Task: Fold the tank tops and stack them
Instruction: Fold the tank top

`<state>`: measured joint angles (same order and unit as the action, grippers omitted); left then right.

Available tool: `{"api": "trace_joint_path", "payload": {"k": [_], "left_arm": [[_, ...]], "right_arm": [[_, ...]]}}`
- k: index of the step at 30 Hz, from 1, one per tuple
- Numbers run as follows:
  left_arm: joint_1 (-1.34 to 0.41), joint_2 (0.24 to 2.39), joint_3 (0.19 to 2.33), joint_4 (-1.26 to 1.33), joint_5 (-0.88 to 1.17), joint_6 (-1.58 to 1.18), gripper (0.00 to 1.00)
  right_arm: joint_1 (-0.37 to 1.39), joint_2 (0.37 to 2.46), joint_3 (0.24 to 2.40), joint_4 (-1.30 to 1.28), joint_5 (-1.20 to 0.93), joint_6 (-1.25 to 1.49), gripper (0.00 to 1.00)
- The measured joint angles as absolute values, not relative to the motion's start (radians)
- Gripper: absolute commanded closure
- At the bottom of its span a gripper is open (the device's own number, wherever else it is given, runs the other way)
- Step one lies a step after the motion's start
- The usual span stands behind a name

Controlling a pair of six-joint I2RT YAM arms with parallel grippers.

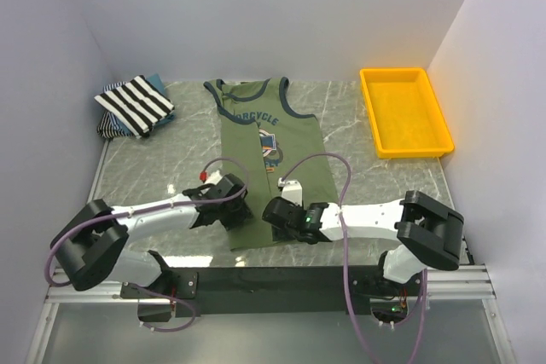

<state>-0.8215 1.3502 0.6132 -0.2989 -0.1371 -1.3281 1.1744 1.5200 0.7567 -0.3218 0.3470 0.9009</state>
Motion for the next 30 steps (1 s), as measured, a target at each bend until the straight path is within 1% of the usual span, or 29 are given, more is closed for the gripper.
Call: {"api": "trace_joint_path", "payload": {"k": [9, 15, 22, 24, 25, 26, 30], "left_arm": [[-0.839, 1.198, 0.543, -0.47, -0.178, -1.508, 0.49], [-0.839, 1.083, 0.521, -0.615, -0.186, -1.539, 0.49], [-0.839, 0.998, 0.521, -0.752, -0.201, -1.532, 0.48], [-0.839, 0.998, 0.554, -0.801, -0.218, -1.511, 0.46], [-0.839, 1.0, 0.585, -0.822, -0.235, -1.488, 0.41], [-0.839, 1.007, 0.633, -0.841, -0.252, -1.452, 0.39], [-0.836, 1.056, 0.838, -0.766, -0.291, -1.296, 0.36]], "right_arm": [[1.244, 1.533, 0.77, -0.326, 0.336, 0.93, 0.44], [1.325, 1.572, 0.815, -0.331, 0.29, 0.939, 0.44], [1.394, 1.603, 0.859, -0.356, 0.257, 0.958, 0.43], [1.398, 1.592, 0.857, -0.372, 0.254, 0.978, 0.42], [1.398, 1.581, 0.851, -0.385, 0.256, 0.988, 0.4], [1.396, 1.56, 0.844, -0.408, 0.265, 1.001, 0.39], [1.373, 1.378, 0.82, -0.539, 0.353, 1.069, 0.37]]}}
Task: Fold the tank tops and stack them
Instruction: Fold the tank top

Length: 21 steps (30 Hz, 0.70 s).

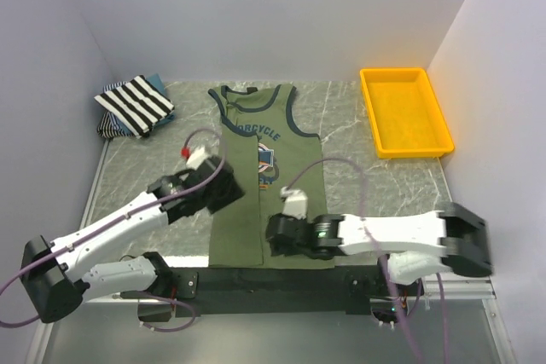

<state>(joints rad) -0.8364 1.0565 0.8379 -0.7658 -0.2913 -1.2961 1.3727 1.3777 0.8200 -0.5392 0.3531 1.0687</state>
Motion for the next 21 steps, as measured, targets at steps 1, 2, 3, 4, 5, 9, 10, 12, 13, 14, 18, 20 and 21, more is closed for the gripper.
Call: {"api": "trace_joint_path", "payload": {"k": [1, 2, 3, 4, 5, 9, 10, 12, 13, 14, 18, 20, 21], "left_arm": [[-0.834, 1.08, 0.888, -0.711, -0.289, -1.241, 0.34], [-0.831, 1.111, 0.937, -0.661, -0.285, -1.187, 0.36], [-0.829, 1.143, 0.974, -0.602, -0.28, -1.139, 0.37], [-0.826, 1.204, 1.024, -0.54, -0.265, -1.08, 0.38], [-0.825, 1.262, 1.076, -0.506, -0.258, -1.038, 0.39], [-0.829, 1.554, 1.279, -0.337, -0.177, -0.909, 0.43], [-0.834, 1.599, 1.291, -0.306, -0.162, -0.893, 0.43], [-0.855, 1.658, 1.291, -0.294, -0.144, -0.868, 0.43], [-0.87, 1.675, 1.287, -0.302, -0.138, -0.858, 0.43], [-0.888, 1.68, 1.279, -0.306, -0.136, -0.854, 0.44], [-0.947, 1.632, 1.198, -0.289, -0.122, -0.855, 0.46], [-0.981, 1.6, 1.152, -0.291, -0.121, -0.859, 0.47], [-0.996, 1.594, 1.142, -0.294, -0.121, -0.862, 0.47]], "right_arm": [[1.36, 1.308, 0.812, -0.562, 0.383, 1.095, 0.37], [1.344, 1.238, 0.8, -0.582, 0.408, 1.124, 0.37], [1.328, 1.17, 0.781, -0.597, 0.43, 1.151, 0.37], [1.305, 1.102, 0.753, -0.608, 0.445, 1.178, 0.37], [1.275, 1.042, 0.719, -0.62, 0.453, 1.198, 0.37], [1.078, 0.888, 0.616, -0.657, 0.455, 1.191, 0.37], [1.007, 0.873, 0.615, -0.659, 0.455, 1.164, 0.37], [0.828, 0.872, 0.628, -0.623, 0.426, 1.087, 0.39], [0.757, 0.881, 0.639, -0.604, 0.413, 1.055, 0.4], [0.661, 0.91, 0.656, -0.575, 0.379, 1.011, 0.4], [0.403, 1.093, 0.763, -0.439, 0.226, 0.862, 0.43], [0.335, 1.24, 0.855, -0.382, 0.139, 0.801, 0.45], [0.319, 1.291, 0.889, -0.356, 0.104, 0.783, 0.45]]}}
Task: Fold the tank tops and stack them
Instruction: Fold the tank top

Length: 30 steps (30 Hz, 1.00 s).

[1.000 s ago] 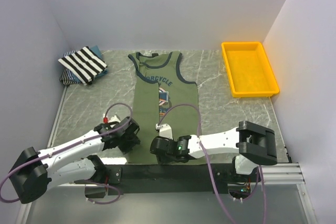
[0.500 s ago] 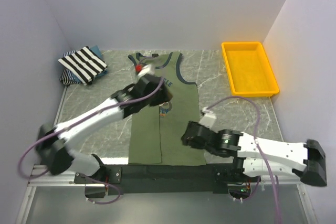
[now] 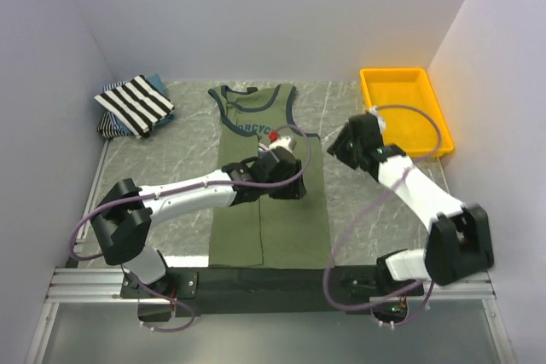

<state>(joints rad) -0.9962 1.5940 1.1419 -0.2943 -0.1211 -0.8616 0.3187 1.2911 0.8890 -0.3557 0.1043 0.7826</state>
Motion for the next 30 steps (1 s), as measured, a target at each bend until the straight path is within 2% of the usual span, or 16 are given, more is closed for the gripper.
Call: {"api": "trace_joint_path", "payload": {"k": [5, 11, 17, 30], "left_arm": [[-1.118, 1.57, 1.092, -0.291, -0.136, -0.89, 0.46], [-1.15, 1.428, 0.983, -0.314, -0.137, -0.922, 0.46], [-1.155, 1.355, 0.977, -0.307, -0.118, -0.915, 0.47], [-1.253, 1.466, 1.013, -0.294, -0.057, -0.903, 0.48]], "right_arm": [[0.258, 1.597, 1.081, -0.267, -0.033, 0.696, 0.49], [0.229, 1.81, 1.18, -0.272, -0.076, 0.641, 0.55], [0.224, 1.882, 1.251, -0.3, -0.072, 0.607, 0.56], [0.224, 2.044, 1.406, -0.345, -0.056, 0.574, 0.59]]}}
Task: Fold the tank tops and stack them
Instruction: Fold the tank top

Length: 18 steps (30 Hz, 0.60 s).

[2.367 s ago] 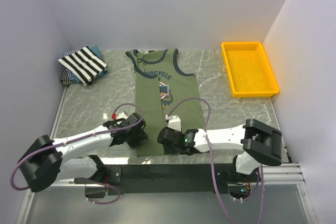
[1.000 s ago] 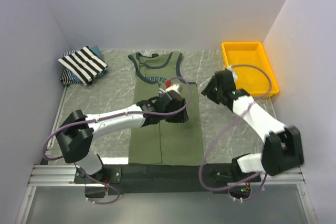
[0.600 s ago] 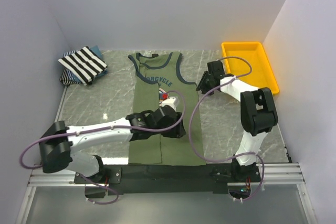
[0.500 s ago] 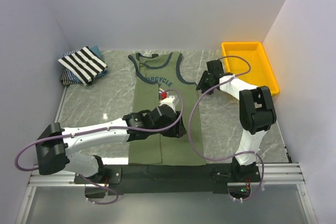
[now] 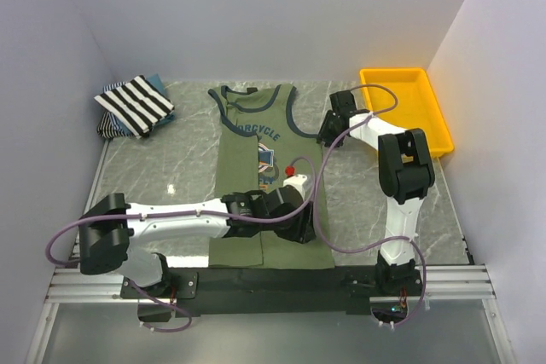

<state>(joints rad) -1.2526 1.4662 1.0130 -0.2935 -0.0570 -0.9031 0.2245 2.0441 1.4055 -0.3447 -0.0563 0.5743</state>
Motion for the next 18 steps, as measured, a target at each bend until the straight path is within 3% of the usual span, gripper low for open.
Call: {"api": "trace_joint_path", "payload": {"k": [4, 8, 18], "left_arm": [[-1.274, 1.505, 1.033, -0.264, -0.042, -0.903, 0.49], [-1.297, 1.565, 1.056, -0.212, -0.028, -0.901, 0.5], [-1.348, 1.758, 1.145, -0.159, -0.041, -0.873, 0.5]], "right_arm": [[0.224, 2.05, 1.421, -0.355, -0.042, 0.563, 0.63], [0.224, 2.053, 1.423, -0.363, -0.041, 0.553, 0.77], [0.222, 2.053, 1.423, -0.362, -0.055, 0.538, 0.83]]}}
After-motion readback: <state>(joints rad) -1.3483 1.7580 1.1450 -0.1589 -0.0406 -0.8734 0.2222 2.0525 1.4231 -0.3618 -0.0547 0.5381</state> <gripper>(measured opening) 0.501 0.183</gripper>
